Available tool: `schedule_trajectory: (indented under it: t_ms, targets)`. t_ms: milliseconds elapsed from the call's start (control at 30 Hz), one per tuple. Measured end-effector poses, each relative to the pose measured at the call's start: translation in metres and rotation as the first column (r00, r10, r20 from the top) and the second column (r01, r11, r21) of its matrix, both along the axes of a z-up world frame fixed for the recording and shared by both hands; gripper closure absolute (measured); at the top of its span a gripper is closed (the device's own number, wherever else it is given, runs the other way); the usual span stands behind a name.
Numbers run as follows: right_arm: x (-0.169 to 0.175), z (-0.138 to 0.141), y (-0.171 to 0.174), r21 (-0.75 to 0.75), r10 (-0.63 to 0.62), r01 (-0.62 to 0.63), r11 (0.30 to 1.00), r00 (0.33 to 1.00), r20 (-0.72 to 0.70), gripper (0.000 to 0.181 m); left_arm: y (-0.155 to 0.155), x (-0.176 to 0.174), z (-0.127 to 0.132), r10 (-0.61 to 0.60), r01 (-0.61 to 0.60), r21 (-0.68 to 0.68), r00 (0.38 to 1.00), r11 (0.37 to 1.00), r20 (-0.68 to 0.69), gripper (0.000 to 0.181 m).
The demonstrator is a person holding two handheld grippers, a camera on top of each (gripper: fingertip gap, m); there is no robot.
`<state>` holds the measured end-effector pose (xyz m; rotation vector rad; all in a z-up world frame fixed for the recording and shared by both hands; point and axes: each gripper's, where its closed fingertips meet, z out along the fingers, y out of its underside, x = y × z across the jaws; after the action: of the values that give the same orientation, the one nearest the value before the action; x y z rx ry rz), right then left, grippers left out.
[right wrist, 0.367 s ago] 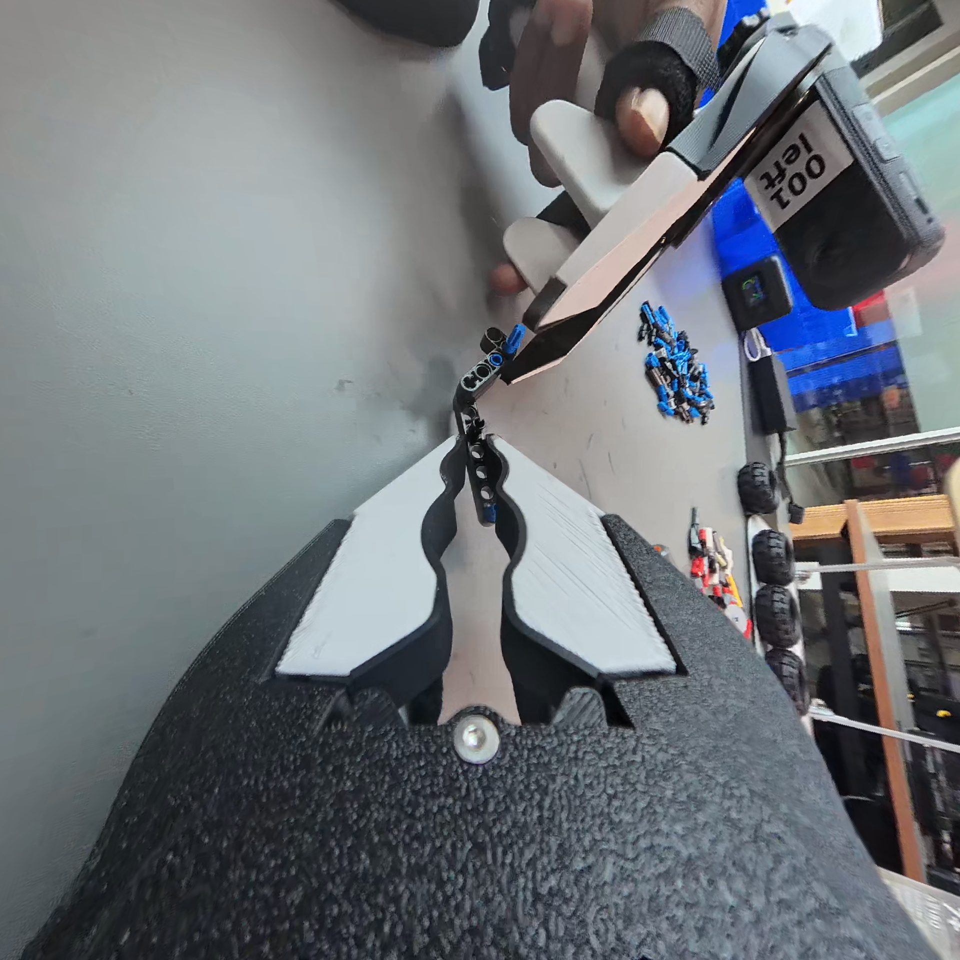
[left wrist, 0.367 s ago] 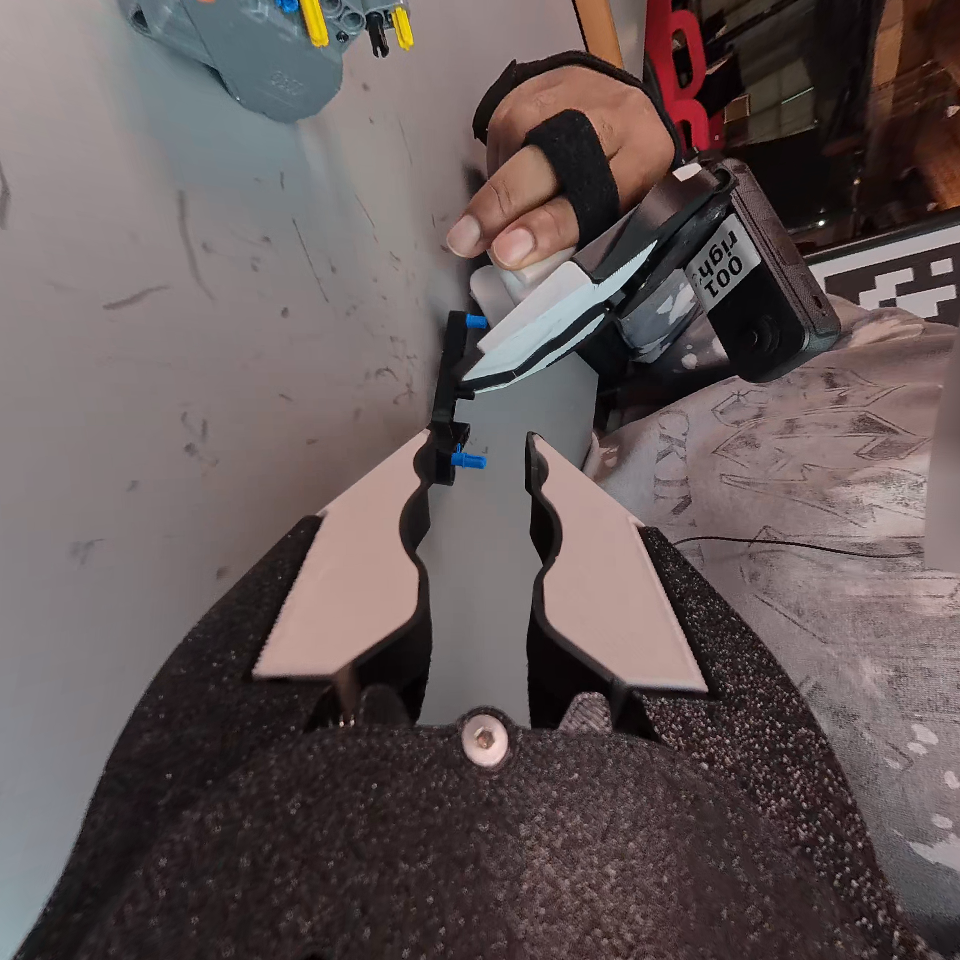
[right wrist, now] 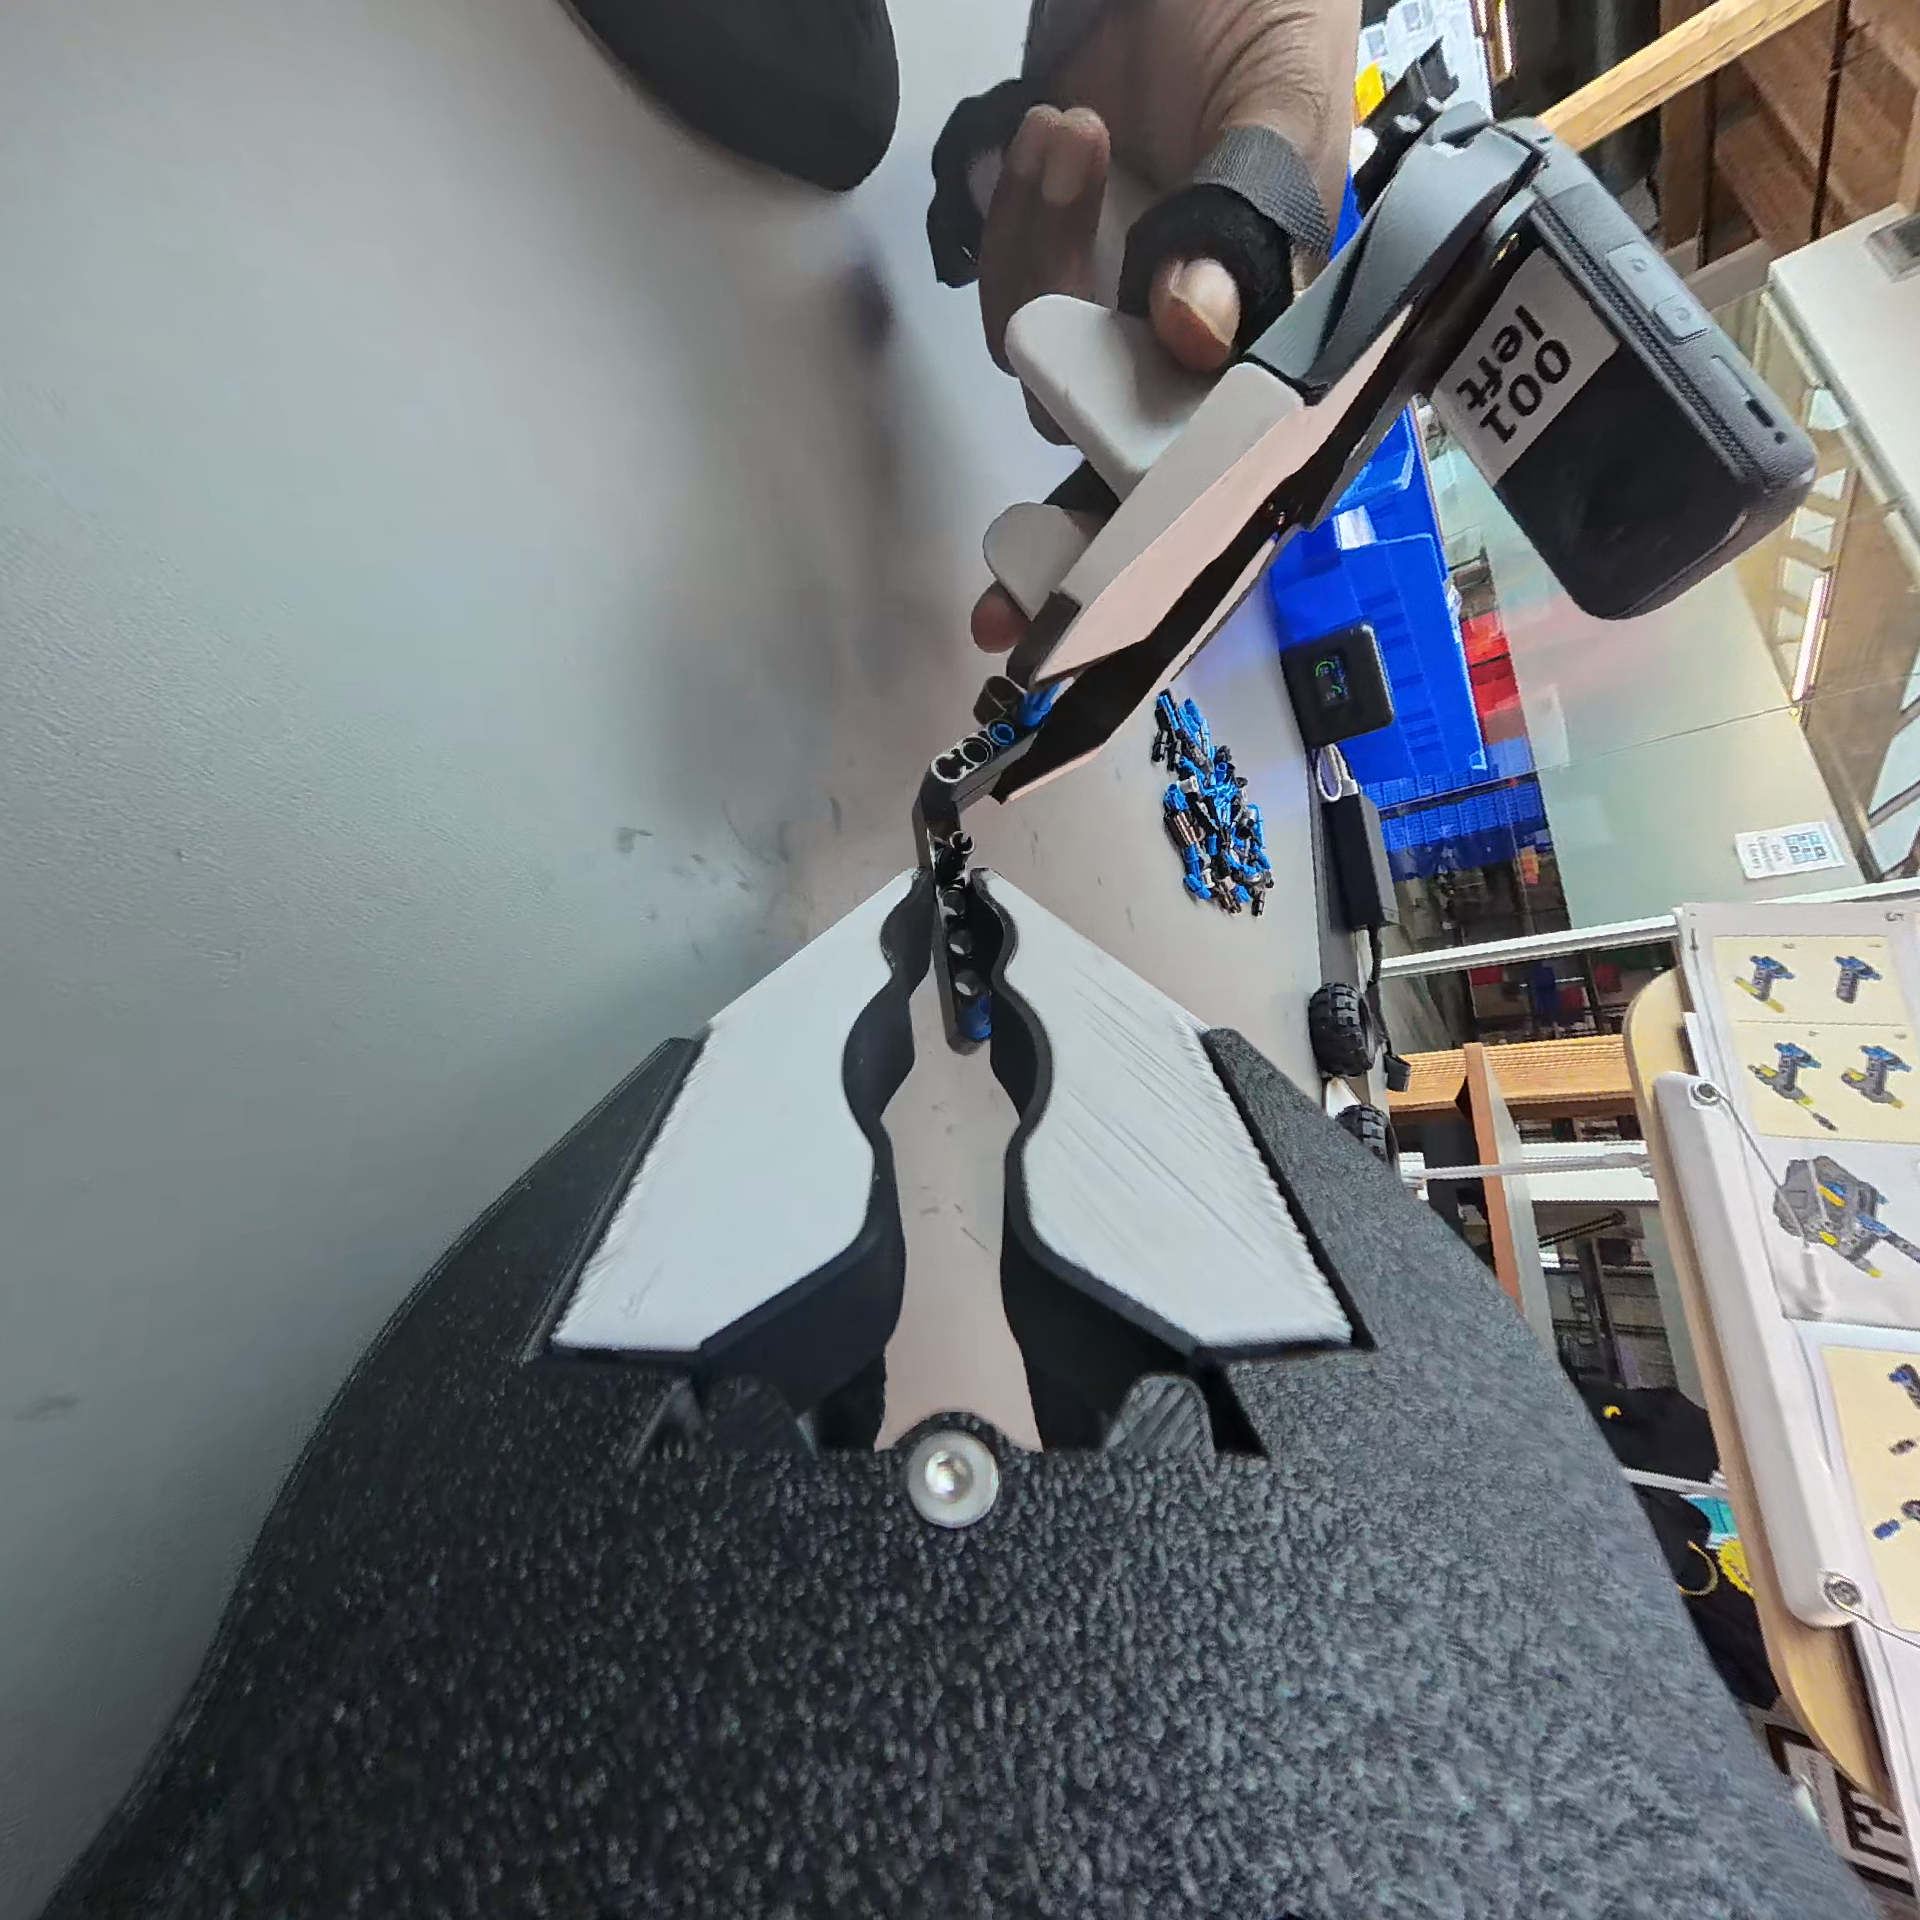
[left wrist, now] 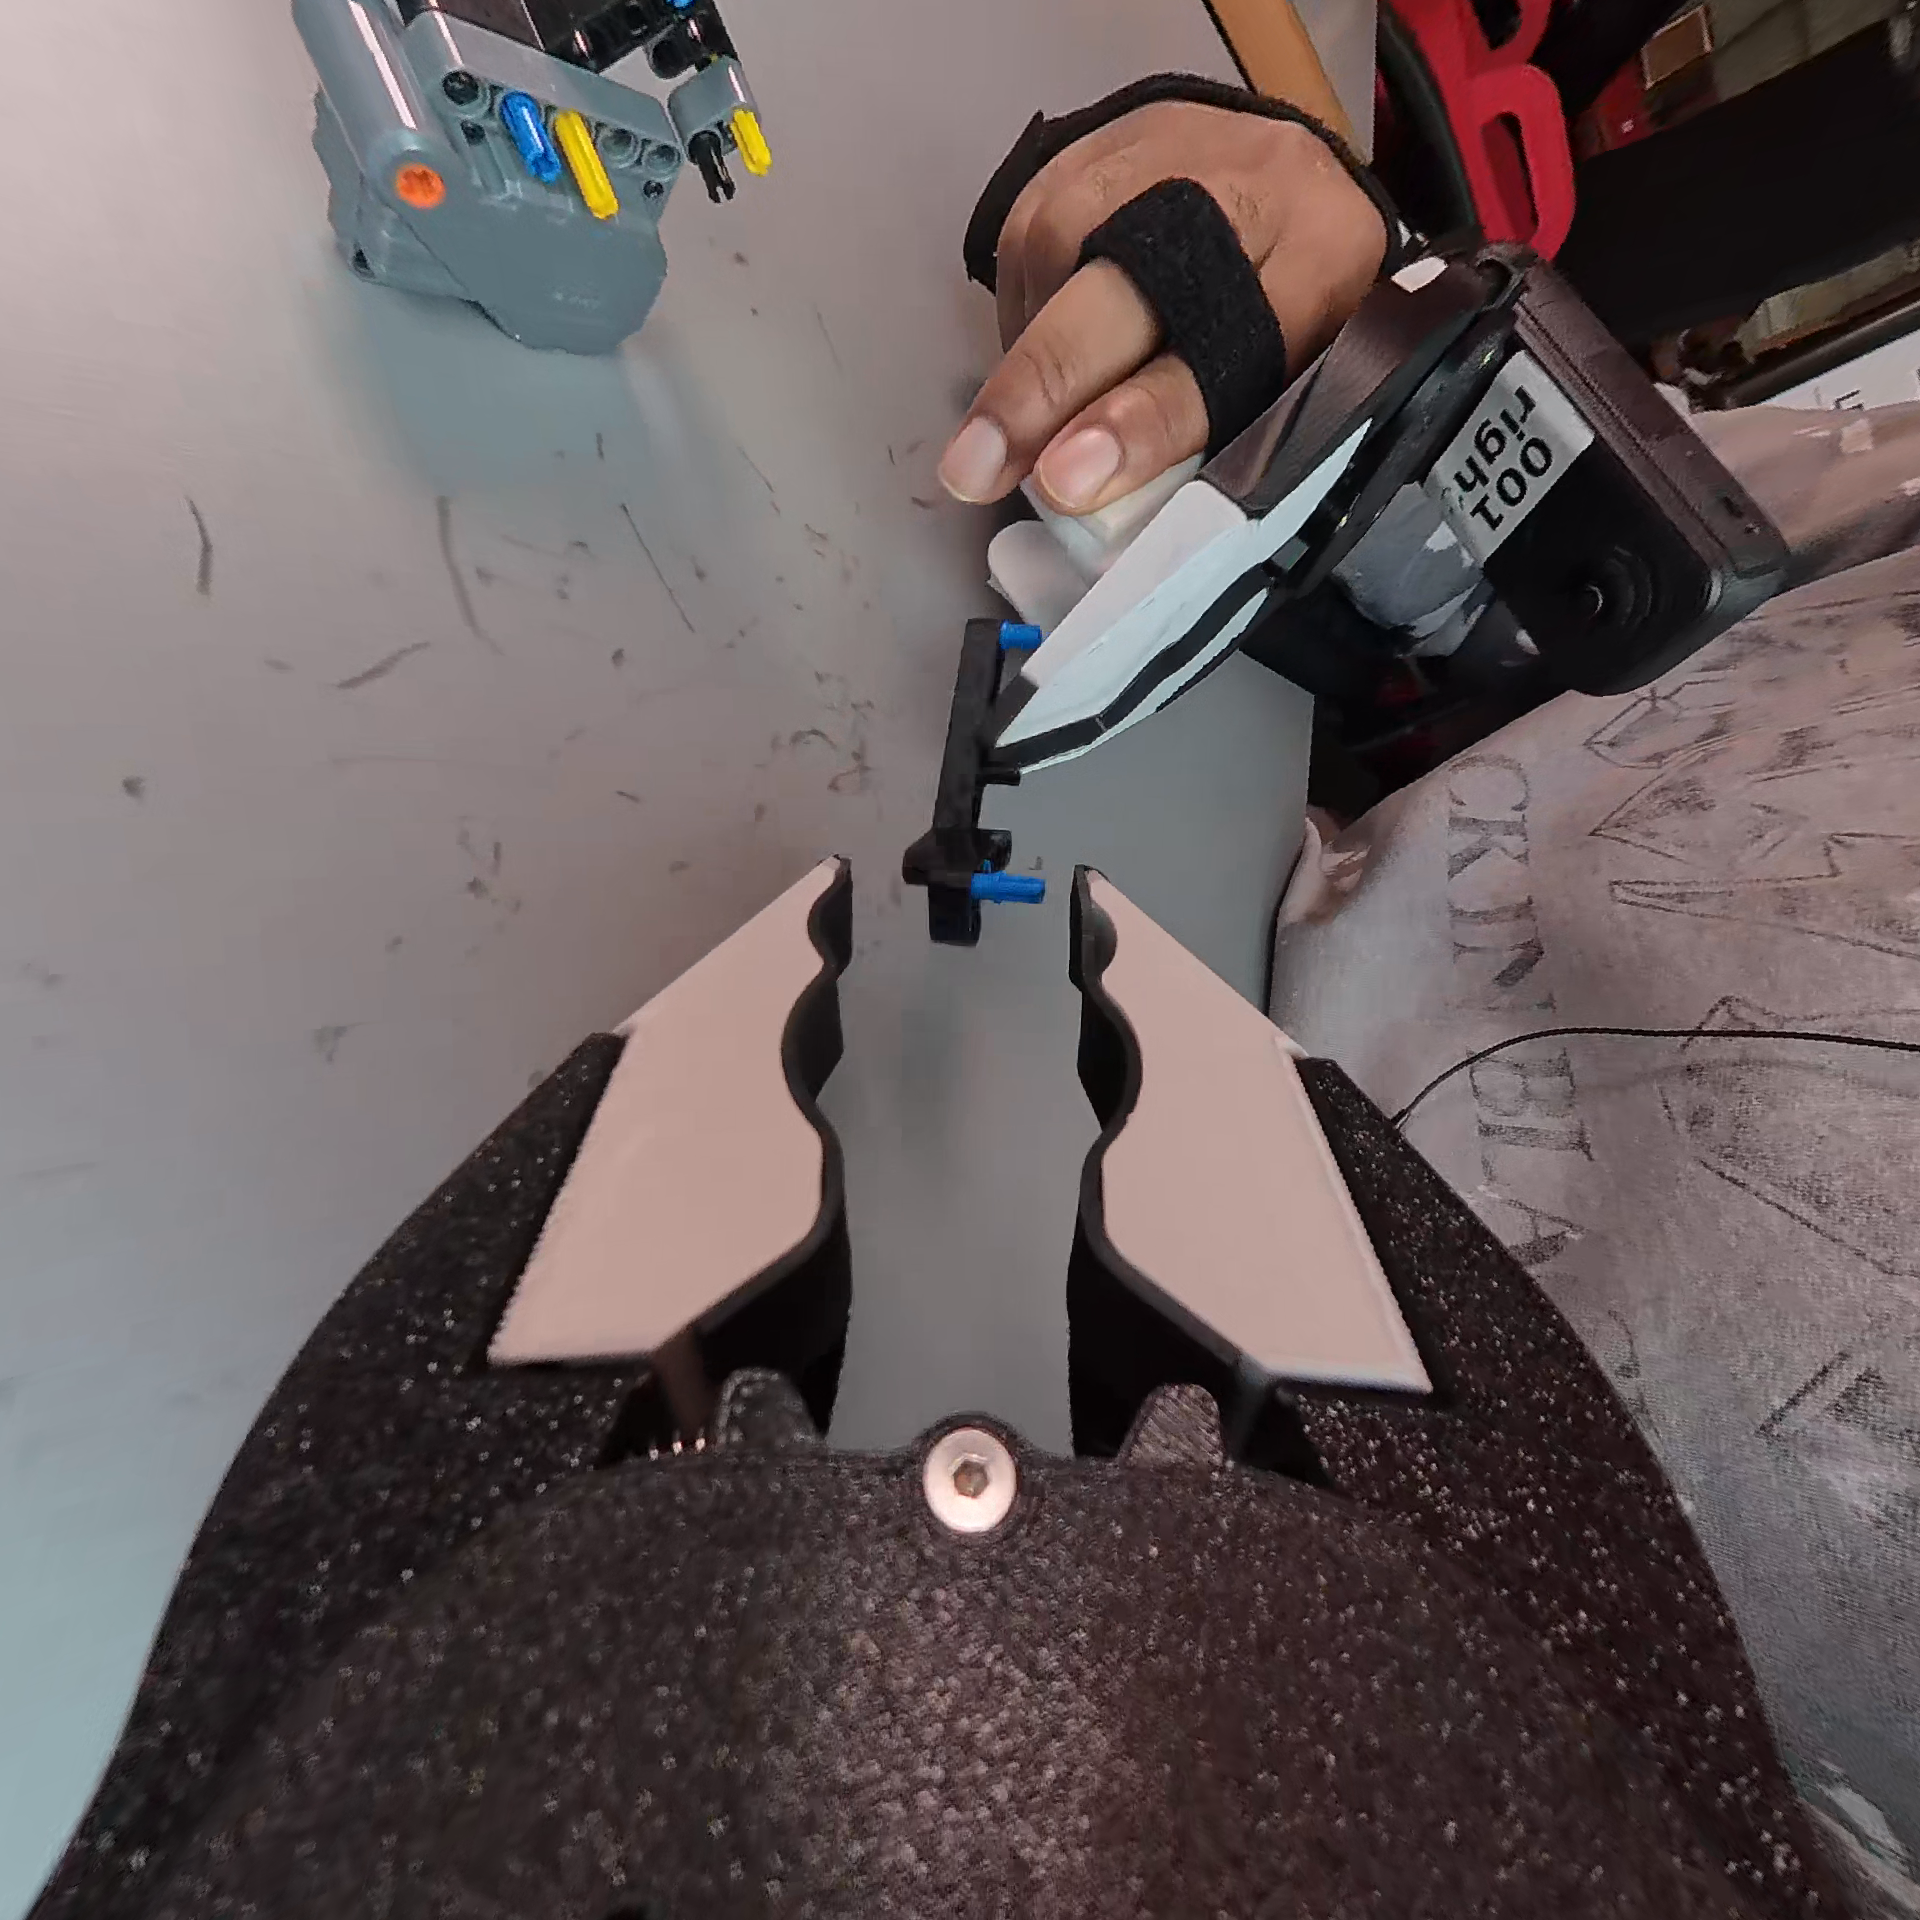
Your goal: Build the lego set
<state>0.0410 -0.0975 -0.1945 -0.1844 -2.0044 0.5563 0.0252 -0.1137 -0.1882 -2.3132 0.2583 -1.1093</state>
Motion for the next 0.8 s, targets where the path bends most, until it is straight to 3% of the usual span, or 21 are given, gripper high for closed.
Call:
schedule_trajectory:
  t_ms: [33,300,433,800]
  targets:
    - [0.0,0.003,0.0,-0.001,0.0,0.0,1.0,1.0,-0.015,0.174,-0.001,-0.001,-0.001,-0.001,0.001,0.006,1.0,1.0,-0.012,0.139]
    - [-0.001,0.011,-0.004,0.016,0.011,-0.01,1.0,0.997,-0.078,0.174,-0.006,0.006,0.013,0.001,-0.006,0.039,0.993,0.999,0.118,0.142]
    - [-0.003,0.008,-0.004,0.035,0.008,-0.005,0.999,0.997,-0.08,0.174,-0.009,0.005,0.014,0.001,-0.007,0.047,0.992,0.999,0.124,0.152]
    - [-0.006,0.003,-0.005,0.123,-0.002,0.016,0.992,0.994,-0.114,0.174,-0.01,0.001,0.008,0.032,-0.037,0.044,0.993,0.998,0.116,0.153]
